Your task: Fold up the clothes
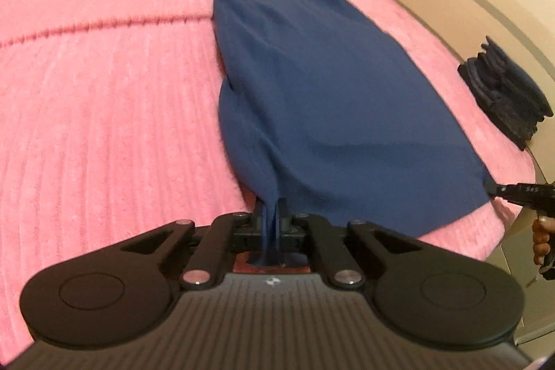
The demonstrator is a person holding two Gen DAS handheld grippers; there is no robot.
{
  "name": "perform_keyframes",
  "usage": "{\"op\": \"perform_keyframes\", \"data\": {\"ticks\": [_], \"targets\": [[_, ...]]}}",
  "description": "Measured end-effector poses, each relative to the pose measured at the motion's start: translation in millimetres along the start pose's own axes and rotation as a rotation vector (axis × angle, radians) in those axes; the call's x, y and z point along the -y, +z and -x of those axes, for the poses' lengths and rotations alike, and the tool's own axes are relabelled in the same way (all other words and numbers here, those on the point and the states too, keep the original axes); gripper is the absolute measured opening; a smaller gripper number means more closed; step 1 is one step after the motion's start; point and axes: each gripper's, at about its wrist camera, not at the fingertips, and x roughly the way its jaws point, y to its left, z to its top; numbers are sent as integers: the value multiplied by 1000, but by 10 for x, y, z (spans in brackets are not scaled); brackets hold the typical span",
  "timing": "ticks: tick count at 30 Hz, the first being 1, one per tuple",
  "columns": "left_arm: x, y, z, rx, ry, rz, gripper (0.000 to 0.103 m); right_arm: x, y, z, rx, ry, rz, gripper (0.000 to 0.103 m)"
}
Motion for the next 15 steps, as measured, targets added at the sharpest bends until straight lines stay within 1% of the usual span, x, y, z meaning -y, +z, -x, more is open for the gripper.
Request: {"op": "perform_keyframes", "data": {"ticks": [2, 3, 4, 6, 8, 10, 12, 13, 15], "targets": [[22, 18, 208, 51, -17, 8, 1, -62, 72, 261, 40, 19, 28, 2], [46, 17, 371, 79, -30, 9, 0, -85, 52, 395, 52, 26, 39, 2], [76, -3, 548, 106, -35, 8, 0, -107, 15, 531, 61, 32, 49, 1], [117, -153, 850, 128, -50, 28, 0, -101, -218, 620, 30, -6, 78, 1], [102, -377, 951, 108, -69, 79, 0, -58, -463, 610, -14, -47, 94, 2], [-8, -664, 838, 52, -59, 145, 0, 82, -700, 472, -68, -62, 59, 2], [-102, -914, 700, 0, -45, 194, 0, 135, -790, 476, -59, -59, 43, 2], [-120, -990, 669, -8, -47, 201, 0, 156, -825, 487, -51, -57, 37, 2], [-109, -1002, 704, -7, -55, 191, 0, 146, -810, 543, -31, -54, 51, 2]]}}
